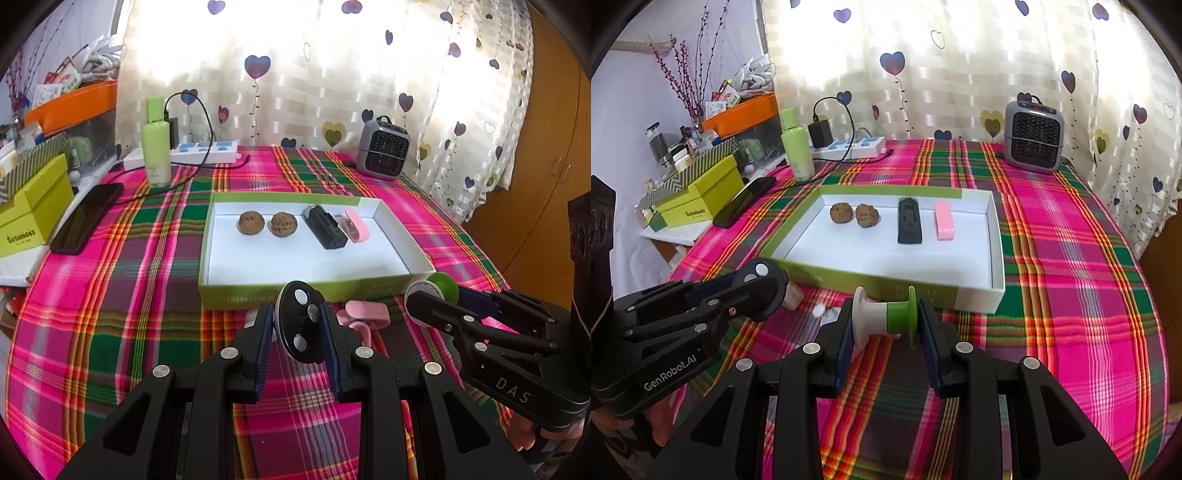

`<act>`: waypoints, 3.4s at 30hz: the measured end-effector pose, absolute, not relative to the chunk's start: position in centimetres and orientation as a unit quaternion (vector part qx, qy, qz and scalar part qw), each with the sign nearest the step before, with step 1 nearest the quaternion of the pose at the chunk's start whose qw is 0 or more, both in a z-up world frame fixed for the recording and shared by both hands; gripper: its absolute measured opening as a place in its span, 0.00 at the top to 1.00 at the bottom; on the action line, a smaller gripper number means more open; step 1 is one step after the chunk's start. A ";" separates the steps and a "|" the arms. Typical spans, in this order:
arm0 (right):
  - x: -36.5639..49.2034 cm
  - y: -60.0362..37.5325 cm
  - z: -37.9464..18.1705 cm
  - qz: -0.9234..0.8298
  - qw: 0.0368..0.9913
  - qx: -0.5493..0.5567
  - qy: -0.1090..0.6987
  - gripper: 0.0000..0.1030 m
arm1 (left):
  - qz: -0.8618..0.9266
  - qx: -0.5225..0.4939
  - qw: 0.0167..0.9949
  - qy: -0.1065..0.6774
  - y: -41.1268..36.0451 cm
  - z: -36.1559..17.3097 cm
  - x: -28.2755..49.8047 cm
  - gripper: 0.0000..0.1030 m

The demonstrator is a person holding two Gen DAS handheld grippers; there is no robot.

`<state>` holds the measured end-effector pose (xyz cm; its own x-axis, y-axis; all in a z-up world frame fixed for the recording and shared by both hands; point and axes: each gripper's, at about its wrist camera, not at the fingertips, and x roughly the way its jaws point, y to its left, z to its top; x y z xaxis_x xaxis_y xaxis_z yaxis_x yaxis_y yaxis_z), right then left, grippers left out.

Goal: Organize objects
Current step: 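Lift and carry the spool and black disc toward the white box, then lower the spool and black disc into the box and open both tools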

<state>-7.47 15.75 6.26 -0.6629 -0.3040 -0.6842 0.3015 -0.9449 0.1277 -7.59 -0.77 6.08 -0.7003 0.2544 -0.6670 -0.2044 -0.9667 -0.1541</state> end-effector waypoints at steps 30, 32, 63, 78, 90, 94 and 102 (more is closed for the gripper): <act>-16.7 13.7 5.2 -0.895 0.199 0.400 0.006 0.67 | 0.910 -0.397 0.116 -0.044 -1.6 4.2 -15.5 0.77; -17.3 13.5 5.0 -0.893 0.202 0.401 0.011 0.67 | 0.908 -0.400 0.115 -0.041 -1.5 4.0 -16.0 0.77; -19.2 12.0 3.3 -0.879 0.222 0.422 0.031 0.67 | 0.901 -0.419 0.108 -0.025 -1.6 2.4 -20.4 0.77; -19.1 12.2 3.2 -0.880 0.224 0.418 0.031 0.67 | 0.902 -0.417 0.108 -0.017 -1.3 2.2 -21.1 0.77; -19.0 12.5 3.2 -0.880 0.225 0.418 0.020 0.67 | 0.903 -0.416 0.106 -0.015 -1.3 2.2 -21.1 0.76; -18.9 12.7 3.5 -0.882 0.224 0.415 0.017 0.67 | 0.903 -0.416 0.108 -0.016 -1.3 2.2 -21.0 0.72; -18.5 12.9 3.8 -0.885 0.221 0.410 0.016 0.64 | 0.903 -0.415 0.108 -0.014 -1.1 2.4 -20.8 0.67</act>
<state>-18.54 12.92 3.76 -0.5671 -0.3772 -0.7322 0.4042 -0.9020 0.1517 -20.79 -1.07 2.41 -0.6323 0.2068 -0.7466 -0.1833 -0.9763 -0.1151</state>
